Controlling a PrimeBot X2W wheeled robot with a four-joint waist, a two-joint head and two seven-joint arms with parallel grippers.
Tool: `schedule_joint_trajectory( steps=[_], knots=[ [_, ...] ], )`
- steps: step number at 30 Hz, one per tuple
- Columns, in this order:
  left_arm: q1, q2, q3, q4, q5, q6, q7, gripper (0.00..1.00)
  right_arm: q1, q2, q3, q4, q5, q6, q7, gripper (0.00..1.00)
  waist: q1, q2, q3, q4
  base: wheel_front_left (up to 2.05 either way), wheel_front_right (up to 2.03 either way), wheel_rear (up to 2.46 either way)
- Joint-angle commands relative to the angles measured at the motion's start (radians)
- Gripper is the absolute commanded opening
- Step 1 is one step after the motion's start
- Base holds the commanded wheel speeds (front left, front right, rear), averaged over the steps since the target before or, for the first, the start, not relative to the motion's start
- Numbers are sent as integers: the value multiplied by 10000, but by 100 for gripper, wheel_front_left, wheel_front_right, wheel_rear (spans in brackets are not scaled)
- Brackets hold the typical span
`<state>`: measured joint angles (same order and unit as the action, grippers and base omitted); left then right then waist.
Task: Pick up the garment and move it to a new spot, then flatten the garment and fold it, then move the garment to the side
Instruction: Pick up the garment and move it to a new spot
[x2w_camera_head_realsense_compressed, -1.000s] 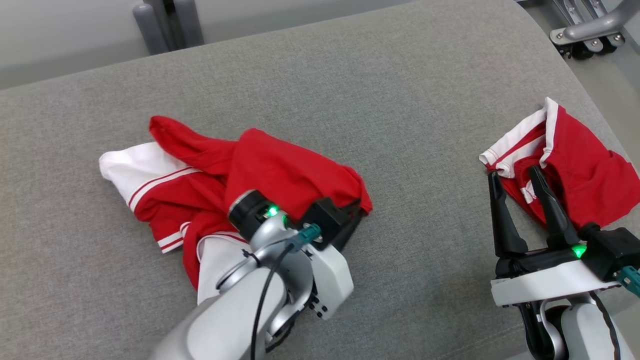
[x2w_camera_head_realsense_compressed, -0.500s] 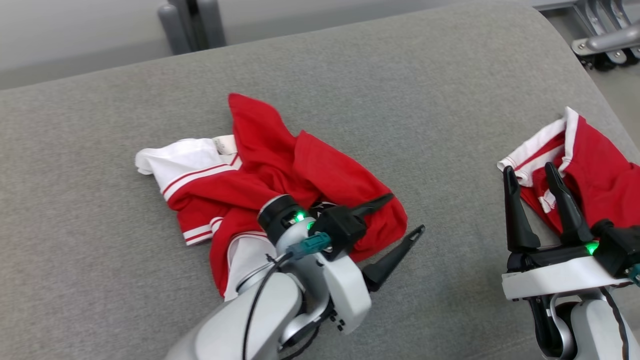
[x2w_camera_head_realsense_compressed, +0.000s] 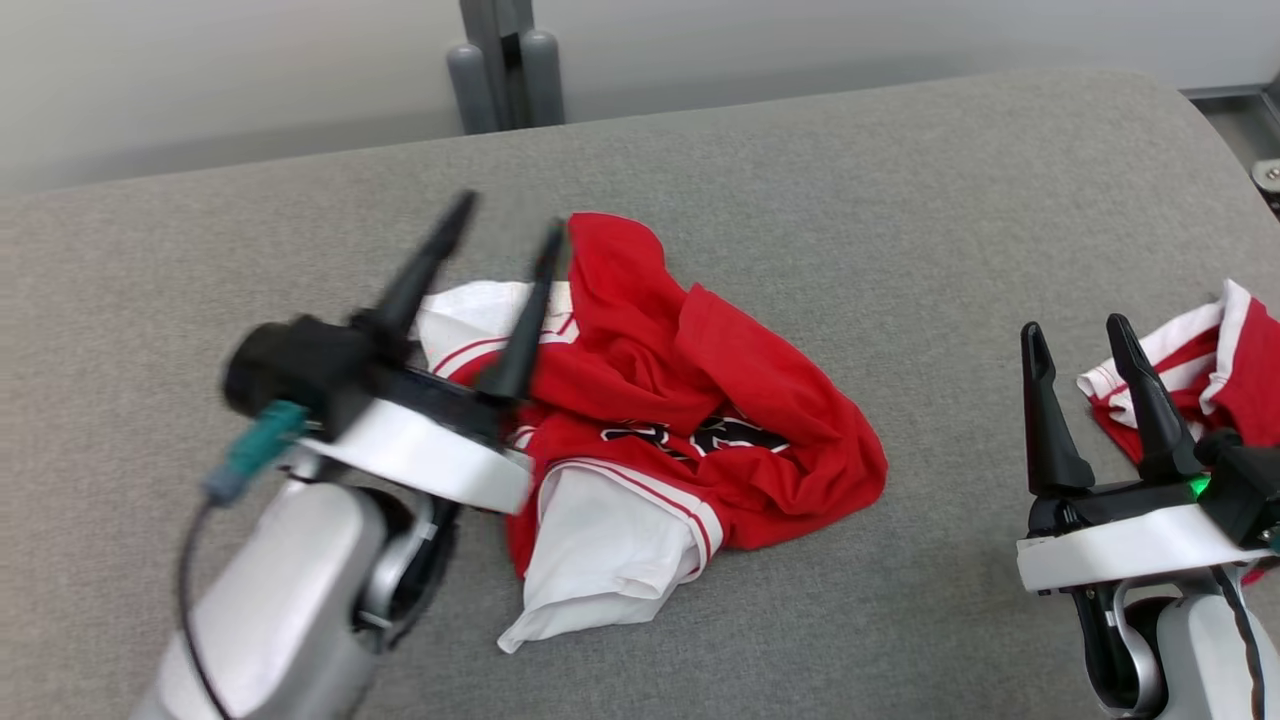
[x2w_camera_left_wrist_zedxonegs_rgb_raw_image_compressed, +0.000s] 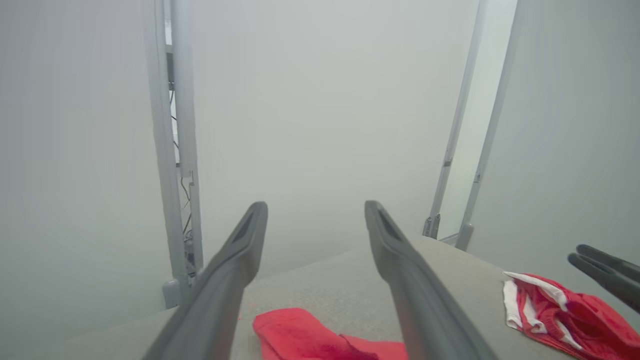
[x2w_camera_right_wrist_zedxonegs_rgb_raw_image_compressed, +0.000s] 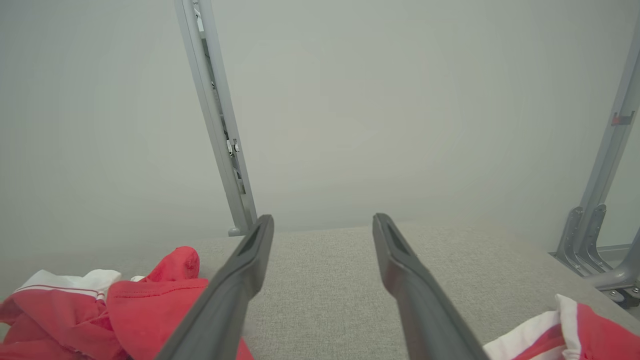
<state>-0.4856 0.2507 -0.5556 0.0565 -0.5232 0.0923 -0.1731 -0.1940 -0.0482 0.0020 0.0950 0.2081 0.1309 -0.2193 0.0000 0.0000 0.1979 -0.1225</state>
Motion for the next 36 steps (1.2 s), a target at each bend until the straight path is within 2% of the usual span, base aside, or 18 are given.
schedule_joint_trajectory(
  steps=[1, 6, 7, 10, 16, 27, 36],
  knots=[
    [142, 122, 248, -39, -108, 137, -146, 100, 31, -50, -38, -52, -102, -4, 58, 100, 0, 0, -119, 142, 0, 0, 0],
    [531, 502, 1818, -24, -570, 481, -762, 100, 158, -50, -29, -110, -174, -4, 170, 100, 0, 0, -349, 337, 0, 0, 0],
    [842, 625, 2451, -64, -667, 556, -857, 100, 216, -50, -29, -133, -199, -4, 234, 100, 0, 0, -451, 392, 0, 0, 0],
    [1396, 798, 3355, -287, -517, 649, -899, 100, 340, -50, -36, -155, -233, -4, 291, 100, 0, 0, -612, 447, 0, 0, 0],
    [2933, 910, 4561, -934, 61, 449, -895, 100, 634, -49, -75, -208, -344, -4, 455, 100, 0, 0, -871, 562, 0, 0, 0],
    [5083, 458, 4949, -1550, 715, 271, -898, 100, 1277, -50, -15, -377, -528, -4, 760, 100, 0, 0, -1315, 728, 0, 0, 0],
    [5869, 407, 4647, -1626, 951, 479, -654, 100, 1784, -51, 2, -673, -593, -4, 1002, 100, 0, 0, -1538, 767, 0, 0, 0]
  ],
)
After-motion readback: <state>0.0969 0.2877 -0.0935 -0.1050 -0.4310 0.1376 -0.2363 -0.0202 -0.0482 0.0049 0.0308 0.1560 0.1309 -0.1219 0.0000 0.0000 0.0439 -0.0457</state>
